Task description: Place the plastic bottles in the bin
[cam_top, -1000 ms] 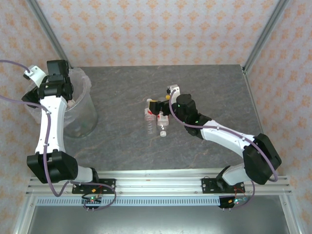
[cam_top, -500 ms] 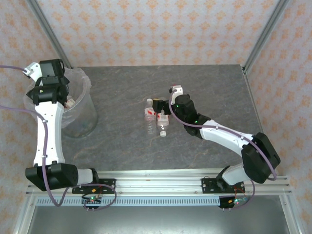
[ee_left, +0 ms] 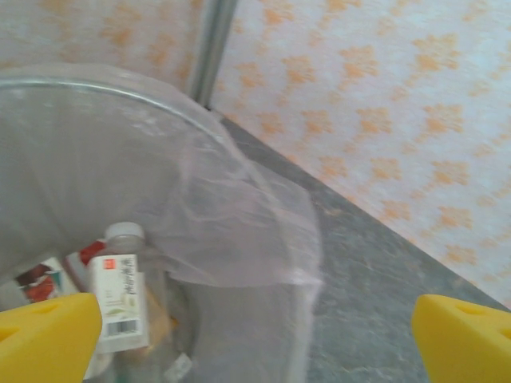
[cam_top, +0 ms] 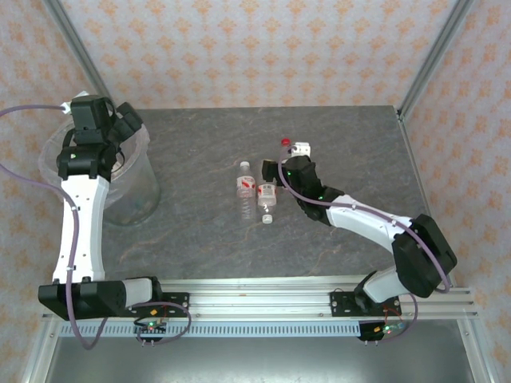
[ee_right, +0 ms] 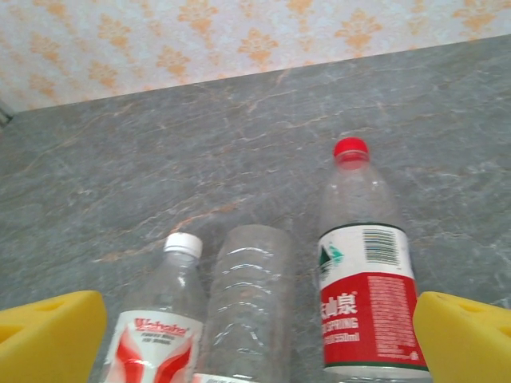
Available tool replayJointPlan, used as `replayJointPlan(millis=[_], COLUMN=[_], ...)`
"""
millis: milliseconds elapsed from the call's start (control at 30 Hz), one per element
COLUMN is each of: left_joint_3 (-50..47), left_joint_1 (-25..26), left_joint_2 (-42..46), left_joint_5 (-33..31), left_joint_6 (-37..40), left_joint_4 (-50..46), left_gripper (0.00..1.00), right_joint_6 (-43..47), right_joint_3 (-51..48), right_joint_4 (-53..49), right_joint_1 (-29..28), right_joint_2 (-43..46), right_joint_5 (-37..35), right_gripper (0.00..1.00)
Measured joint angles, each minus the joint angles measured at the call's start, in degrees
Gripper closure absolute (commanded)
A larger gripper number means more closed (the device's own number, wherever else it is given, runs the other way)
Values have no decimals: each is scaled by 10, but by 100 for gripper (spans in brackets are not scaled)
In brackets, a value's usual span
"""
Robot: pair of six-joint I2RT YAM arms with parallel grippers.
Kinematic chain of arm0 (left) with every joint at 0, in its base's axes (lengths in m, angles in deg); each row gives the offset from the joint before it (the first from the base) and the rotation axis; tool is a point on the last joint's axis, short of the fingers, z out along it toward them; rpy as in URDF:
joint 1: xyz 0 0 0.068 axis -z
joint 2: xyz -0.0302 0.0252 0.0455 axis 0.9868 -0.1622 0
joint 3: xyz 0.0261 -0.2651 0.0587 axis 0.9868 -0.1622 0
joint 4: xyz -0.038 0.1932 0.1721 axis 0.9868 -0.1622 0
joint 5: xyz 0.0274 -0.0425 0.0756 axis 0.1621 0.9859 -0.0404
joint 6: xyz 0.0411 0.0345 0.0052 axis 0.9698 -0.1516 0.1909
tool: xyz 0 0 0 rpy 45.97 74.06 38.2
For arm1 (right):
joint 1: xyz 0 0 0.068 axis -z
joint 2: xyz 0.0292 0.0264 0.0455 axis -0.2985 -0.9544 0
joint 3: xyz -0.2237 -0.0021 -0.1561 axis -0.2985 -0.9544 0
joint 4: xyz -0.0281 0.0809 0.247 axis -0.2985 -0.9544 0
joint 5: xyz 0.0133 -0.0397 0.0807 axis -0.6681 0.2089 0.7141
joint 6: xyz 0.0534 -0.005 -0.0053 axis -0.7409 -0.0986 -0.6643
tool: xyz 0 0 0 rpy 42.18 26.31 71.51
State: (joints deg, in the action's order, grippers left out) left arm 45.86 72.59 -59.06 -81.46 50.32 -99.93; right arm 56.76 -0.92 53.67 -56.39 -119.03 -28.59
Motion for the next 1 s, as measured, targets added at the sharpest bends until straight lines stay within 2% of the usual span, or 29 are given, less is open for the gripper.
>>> replayJointPlan(millis=[233,467,600,800,1000], left_joint_3=[-5,-7,-5,20,23], left_joint_1=[49,167,208,240,245], left_joint_2=[16,23,10,-28,-35], left_joint_5=[26,20,20,17,7], left_joint_6=[0,8,16,22,31], left_joint_4=[31,54,56,53,45], left_gripper=[0,0,0,0,0], right_joint_6=[-8,-19,-16,9,38], right_joint_3=[-1,-1,-1,-1,1], right_joint_4=[-20,-66,-86,-103,-131], right_joint_1=[28,74,88,96,96], right_joint_2=[0,-1,-7,-16,-52], right_joint_5=[-3,28,54,92,113], right_gripper=[1,0,0,4,10])
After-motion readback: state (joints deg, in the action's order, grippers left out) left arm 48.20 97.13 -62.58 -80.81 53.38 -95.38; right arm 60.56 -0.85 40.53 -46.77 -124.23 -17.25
